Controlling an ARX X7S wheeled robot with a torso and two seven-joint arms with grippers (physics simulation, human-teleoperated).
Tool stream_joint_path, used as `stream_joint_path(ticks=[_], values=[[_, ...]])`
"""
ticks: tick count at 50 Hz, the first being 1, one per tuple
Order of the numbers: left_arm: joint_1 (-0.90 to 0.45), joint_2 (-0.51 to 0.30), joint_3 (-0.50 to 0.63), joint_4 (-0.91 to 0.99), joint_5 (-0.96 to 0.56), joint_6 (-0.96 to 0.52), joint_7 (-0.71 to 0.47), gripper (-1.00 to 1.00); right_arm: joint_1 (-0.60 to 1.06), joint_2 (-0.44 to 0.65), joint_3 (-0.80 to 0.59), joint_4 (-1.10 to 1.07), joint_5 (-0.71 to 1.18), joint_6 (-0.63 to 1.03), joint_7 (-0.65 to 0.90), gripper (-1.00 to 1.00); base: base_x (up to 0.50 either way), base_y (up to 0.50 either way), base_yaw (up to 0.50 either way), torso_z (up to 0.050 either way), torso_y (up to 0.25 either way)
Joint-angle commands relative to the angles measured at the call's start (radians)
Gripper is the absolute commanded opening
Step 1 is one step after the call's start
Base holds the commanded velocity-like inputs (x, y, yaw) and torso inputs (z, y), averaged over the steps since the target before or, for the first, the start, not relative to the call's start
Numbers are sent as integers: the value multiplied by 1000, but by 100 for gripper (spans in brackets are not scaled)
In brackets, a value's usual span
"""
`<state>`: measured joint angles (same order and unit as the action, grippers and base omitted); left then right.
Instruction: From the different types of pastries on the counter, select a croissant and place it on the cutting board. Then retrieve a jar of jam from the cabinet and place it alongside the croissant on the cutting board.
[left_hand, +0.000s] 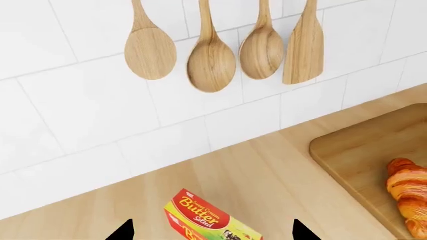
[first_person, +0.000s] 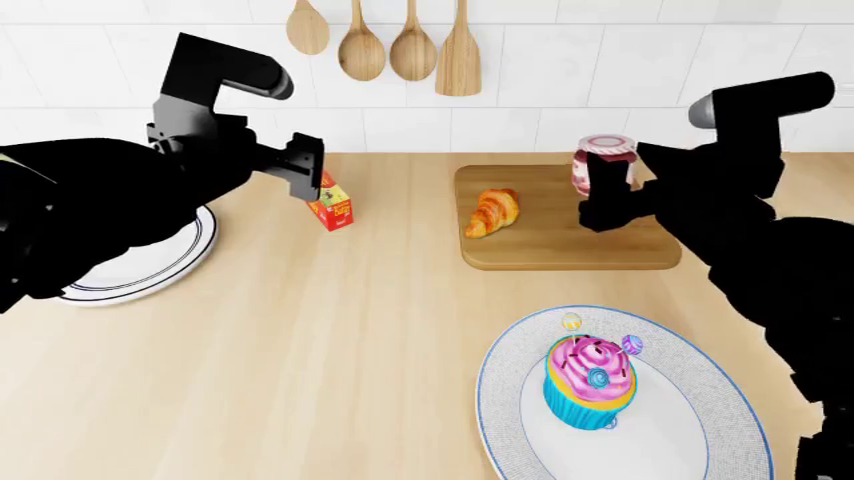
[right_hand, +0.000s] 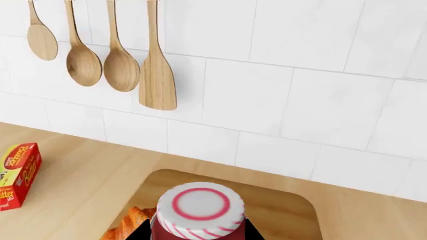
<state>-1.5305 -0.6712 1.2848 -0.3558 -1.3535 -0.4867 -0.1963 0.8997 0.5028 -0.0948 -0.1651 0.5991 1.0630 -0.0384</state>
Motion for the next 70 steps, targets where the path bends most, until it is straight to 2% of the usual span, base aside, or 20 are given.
stream_joint_path(ticks=[1,9,14,23,51,70], values=[[3,7,1,-8,5,1,7,100,48,-27,-87,216,-119,-175,-52,-100,0,0,0,0,0],[6,5,-1,-1,2,-1,2,100,66,-58,-123,377,-161,-288,-96,-100,0,0,0,0,0],[9,10,-1,-7,5,2,5,100,67,-90,-99,477,-148,-375,-132,-100,0,0,0,0,2],[15,15,-1,-17,9,7,10,100,50,-113,-60,522,-140,-459,-129,-100,0,0,0,0,0],[16,15,-4,-12,9,-1,8,100,-1,-77,-172,461,-224,-458,-124,-100,0,0,0,0,0],[18,15,-6,-15,14,-1,11,100,11,-80,-183,498,-228,-452,-127,-100,0,0,0,0,1]])
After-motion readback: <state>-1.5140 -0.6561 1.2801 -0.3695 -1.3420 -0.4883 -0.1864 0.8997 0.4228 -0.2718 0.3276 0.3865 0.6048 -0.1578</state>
